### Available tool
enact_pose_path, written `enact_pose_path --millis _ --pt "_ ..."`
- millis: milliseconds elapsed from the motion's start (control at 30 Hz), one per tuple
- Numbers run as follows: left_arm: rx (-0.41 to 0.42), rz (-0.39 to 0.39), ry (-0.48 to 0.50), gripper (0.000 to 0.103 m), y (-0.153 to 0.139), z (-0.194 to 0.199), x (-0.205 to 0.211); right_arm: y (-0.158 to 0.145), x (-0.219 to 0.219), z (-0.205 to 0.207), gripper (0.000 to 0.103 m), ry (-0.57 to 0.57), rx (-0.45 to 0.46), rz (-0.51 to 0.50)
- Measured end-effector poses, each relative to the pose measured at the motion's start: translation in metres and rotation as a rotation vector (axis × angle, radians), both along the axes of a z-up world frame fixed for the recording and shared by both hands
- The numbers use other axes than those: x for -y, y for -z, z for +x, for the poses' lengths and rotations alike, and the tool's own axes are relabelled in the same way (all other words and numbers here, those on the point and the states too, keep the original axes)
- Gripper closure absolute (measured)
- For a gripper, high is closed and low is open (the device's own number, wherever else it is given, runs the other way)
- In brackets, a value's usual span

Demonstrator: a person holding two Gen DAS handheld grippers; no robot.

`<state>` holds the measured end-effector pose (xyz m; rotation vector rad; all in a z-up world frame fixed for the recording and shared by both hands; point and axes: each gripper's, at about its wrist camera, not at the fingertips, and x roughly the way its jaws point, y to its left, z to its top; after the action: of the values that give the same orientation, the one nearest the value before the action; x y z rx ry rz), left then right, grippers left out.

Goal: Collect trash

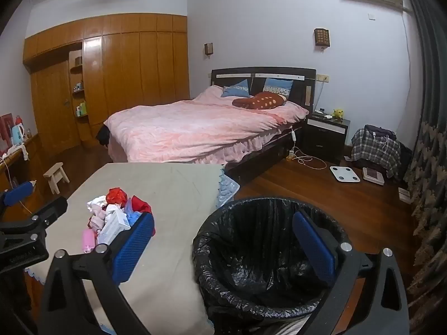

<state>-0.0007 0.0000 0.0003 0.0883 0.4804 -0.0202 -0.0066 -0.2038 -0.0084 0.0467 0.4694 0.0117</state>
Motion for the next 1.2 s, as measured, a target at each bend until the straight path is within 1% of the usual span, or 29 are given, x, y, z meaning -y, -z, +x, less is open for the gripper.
enact_pose_path --millis 1200 --pt "-0.002 0.003 -0.001 0.005 -0.0004 -0.0005 0.0000 0.0002 0.0013 0.0004 0.006 0.005 -0.006 0.002"
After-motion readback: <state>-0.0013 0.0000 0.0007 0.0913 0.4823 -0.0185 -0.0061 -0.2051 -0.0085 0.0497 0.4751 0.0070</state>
